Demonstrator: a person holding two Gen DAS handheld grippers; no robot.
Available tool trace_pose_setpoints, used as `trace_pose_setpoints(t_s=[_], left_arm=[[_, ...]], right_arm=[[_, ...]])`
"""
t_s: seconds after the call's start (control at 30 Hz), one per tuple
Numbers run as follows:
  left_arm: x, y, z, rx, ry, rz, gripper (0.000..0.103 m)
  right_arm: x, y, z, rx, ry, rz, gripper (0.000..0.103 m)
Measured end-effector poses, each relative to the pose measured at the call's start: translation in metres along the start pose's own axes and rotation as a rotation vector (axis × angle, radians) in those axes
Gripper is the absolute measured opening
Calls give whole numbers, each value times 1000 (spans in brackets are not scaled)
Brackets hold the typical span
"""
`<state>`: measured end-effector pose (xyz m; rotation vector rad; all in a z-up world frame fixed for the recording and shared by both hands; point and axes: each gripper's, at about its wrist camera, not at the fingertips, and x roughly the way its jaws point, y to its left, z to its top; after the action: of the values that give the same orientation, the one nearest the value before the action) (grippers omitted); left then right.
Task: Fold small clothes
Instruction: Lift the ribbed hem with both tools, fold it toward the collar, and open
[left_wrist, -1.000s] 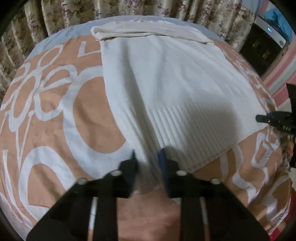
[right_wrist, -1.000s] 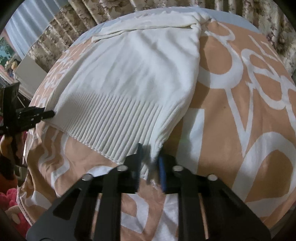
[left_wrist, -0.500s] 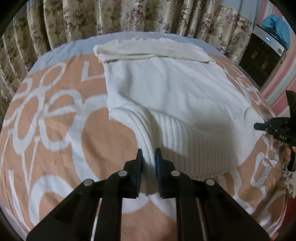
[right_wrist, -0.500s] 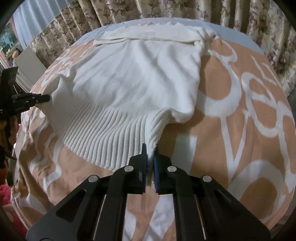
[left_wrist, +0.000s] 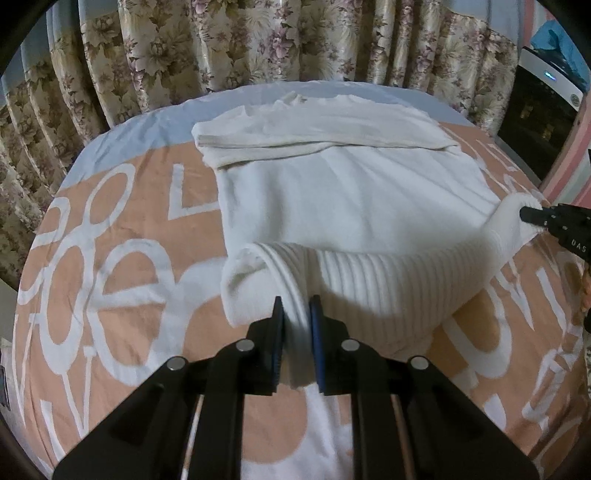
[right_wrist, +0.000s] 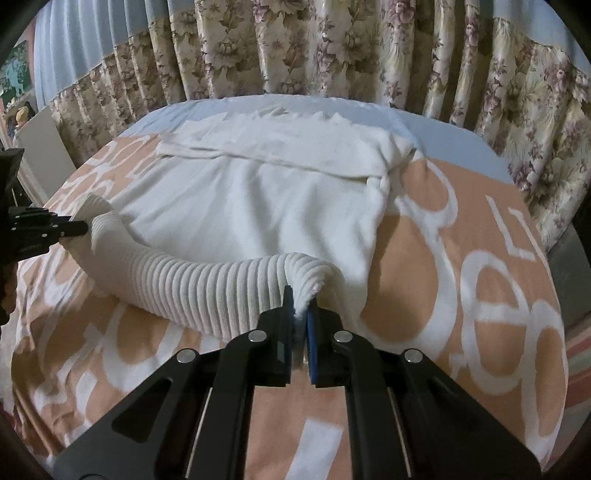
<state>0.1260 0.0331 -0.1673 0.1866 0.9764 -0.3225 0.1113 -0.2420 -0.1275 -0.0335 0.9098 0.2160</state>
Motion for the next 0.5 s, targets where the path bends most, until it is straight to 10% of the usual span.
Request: trace_pose_setpoints(t_s=[0.5], left_arm=[[45,7,94,152,-122,248,14]], right_arm=[[44,-10,79,-158,-125,-102,6]])
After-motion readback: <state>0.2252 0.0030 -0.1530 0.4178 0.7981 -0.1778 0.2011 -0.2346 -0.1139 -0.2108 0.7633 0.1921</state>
